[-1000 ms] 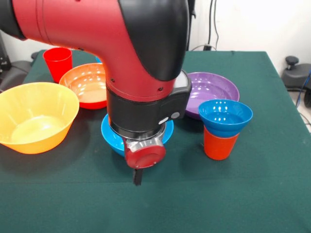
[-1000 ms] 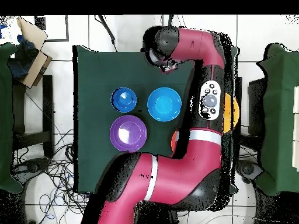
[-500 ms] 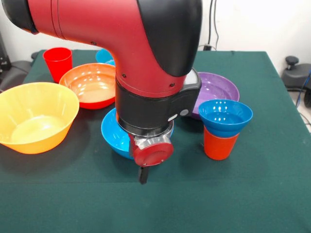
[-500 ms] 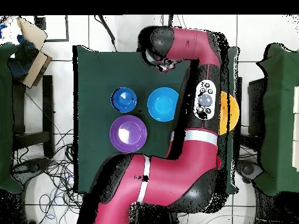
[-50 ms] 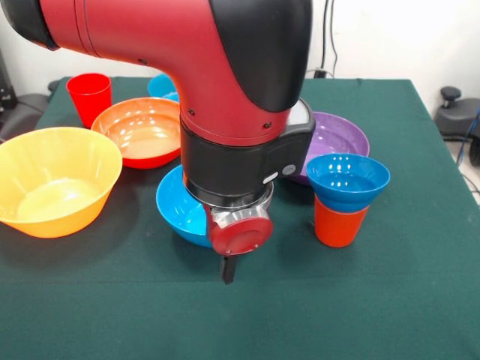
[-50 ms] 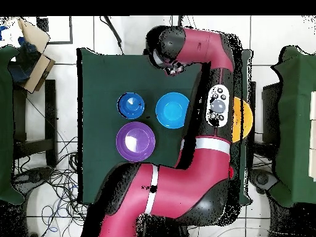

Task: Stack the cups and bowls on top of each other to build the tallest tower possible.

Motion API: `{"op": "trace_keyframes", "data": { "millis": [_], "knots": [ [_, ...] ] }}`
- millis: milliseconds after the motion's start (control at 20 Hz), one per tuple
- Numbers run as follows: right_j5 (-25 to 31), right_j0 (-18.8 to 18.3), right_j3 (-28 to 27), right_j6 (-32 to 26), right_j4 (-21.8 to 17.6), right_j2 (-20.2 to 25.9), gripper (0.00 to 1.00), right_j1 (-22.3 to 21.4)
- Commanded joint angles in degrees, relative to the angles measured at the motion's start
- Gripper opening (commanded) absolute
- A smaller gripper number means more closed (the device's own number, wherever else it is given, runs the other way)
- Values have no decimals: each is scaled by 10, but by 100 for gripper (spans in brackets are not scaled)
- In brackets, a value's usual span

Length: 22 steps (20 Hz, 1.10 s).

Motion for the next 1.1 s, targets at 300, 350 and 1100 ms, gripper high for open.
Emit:
{"op": "trace_keyframes", "data": {
  "millis": [300, 350, 1100],
  "knots": [
    [-5, 18, 64, 25, 13, 6, 100, 7],
    [-7, 18, 66, 23, 16, 6, 100, 7],
    [-23, 16, 79, 10, 43, -2, 100, 8]
  ]
}}
